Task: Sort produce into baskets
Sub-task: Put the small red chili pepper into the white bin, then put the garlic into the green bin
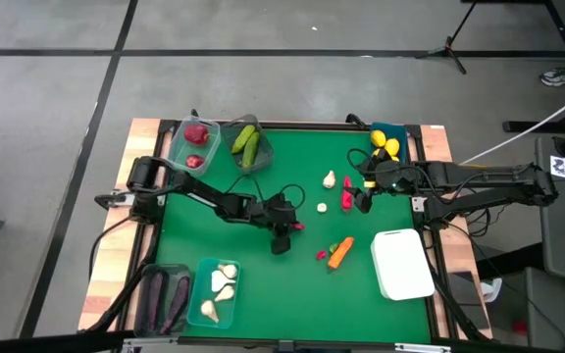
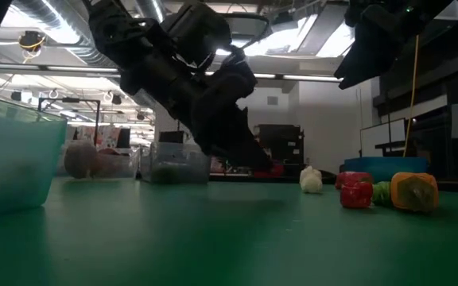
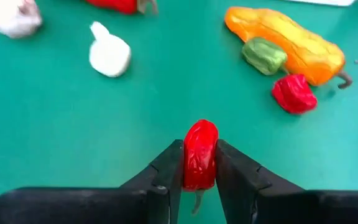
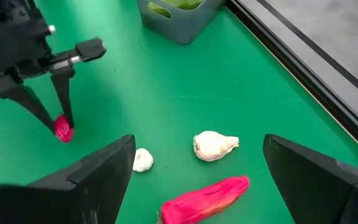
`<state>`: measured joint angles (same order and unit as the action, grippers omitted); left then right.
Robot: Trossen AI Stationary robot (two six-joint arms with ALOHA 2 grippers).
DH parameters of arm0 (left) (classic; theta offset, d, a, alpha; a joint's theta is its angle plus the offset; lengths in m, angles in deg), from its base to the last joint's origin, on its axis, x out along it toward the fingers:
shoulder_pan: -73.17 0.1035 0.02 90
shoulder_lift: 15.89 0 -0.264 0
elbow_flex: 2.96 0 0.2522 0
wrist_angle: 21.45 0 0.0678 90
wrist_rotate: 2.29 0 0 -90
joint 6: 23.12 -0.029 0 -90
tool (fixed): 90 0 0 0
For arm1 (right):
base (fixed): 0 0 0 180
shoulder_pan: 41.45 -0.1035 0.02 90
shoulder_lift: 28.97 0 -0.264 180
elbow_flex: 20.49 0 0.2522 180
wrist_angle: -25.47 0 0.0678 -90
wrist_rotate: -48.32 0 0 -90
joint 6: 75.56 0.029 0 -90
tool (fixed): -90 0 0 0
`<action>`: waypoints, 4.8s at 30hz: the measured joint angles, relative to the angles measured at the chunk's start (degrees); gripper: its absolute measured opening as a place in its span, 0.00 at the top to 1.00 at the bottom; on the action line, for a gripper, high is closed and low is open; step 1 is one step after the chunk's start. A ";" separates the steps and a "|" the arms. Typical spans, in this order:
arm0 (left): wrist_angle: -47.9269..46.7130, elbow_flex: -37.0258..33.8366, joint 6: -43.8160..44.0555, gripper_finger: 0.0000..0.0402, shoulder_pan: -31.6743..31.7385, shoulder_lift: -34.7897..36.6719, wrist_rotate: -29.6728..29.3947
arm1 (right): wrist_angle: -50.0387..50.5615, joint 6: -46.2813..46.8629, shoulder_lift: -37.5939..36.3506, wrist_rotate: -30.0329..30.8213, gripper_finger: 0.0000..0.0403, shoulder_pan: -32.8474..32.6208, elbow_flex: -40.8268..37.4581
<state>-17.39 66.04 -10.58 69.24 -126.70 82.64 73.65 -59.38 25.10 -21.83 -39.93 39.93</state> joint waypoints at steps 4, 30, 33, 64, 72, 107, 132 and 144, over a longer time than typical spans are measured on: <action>1.05 0.00 -1.55 0.80 1.29 1.66 -0.06 | 0.20 0.00 -0.51 -0.02 0.13 0.00 0.00; 2.18 0.09 -4.18 0.80 0.81 13.95 0.38 | 0.67 1.53 -11.56 -1.44 0.13 0.00 -0.01; 4.62 0.09 -5.06 0.80 -0.12 13.84 0.24 | 0.72 1.53 -11.96 -1.42 0.13 0.00 0.00; 9.31 39.18 -18.08 0.80 -0.08 -17.72 5.84 | 2.06 3.06 -25.51 3.54 0.13 0.00 0.00; 6.56 52.44 -21.64 0.80 -0.62 -25.79 13.66 | 3.20 3.06 -25.46 3.52 0.13 0.00 0.00; 4.68 79.60 -25.83 0.62 -0.59 -47.49 17.06 | 5.51 3.50 -25.46 3.41 0.13 -0.02 0.00; -65.15 78.27 -32.18 0.47 9.10 -27.24 7.00 | 11.23 5.03 -25.46 1.05 0.13 -0.02 0.00; -51.87 61.64 -31.54 0.60 15.19 -24.96 15.35 | 13.86 4.55 -25.46 0.57 0.13 -0.02 0.00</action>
<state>-69.26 127.68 -42.12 84.44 -151.65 98.00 87.51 -54.83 -0.37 -21.26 -39.95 39.93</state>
